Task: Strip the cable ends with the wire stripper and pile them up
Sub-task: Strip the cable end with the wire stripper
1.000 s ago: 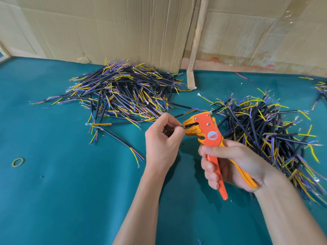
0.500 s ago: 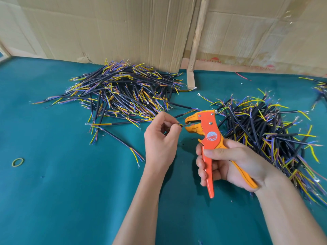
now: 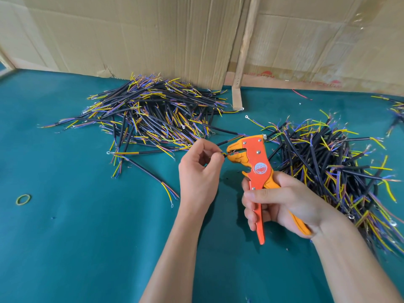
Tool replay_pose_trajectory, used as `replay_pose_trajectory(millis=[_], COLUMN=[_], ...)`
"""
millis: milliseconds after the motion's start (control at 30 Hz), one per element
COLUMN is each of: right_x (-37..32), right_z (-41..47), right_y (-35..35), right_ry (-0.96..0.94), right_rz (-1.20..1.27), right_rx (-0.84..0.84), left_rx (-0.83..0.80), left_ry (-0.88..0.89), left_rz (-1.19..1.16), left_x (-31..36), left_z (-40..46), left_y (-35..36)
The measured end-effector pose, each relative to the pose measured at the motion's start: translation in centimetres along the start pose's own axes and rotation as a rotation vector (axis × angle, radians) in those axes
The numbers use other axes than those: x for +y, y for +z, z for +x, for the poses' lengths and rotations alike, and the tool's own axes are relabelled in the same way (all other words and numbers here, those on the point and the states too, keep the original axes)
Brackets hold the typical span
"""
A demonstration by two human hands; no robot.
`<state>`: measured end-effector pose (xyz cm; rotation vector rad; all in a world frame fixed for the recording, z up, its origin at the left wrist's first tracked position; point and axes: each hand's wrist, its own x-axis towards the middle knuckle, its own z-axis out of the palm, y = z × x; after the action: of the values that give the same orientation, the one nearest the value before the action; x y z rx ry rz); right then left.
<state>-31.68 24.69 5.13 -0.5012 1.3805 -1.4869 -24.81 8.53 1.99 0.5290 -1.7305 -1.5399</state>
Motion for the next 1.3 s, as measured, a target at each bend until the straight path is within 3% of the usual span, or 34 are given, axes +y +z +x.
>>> replay_pose_trajectory(millis=[467,1300], right_x=[0.2,0.2], right_z=[0.2,0.4], right_y=[-0.1,2.2], right_ry=[-0.029,-0.094], right_rz=[-0.184,-0.607], right_rx=[0.07,0.399], left_rx=[0.043,0.114], left_ry=[0.055,0.094], left_rz=[0.029,0.107], left_x=[0.0,0.2], left_z=[-0.1,-0.4], left_y=[0.3,0.4])
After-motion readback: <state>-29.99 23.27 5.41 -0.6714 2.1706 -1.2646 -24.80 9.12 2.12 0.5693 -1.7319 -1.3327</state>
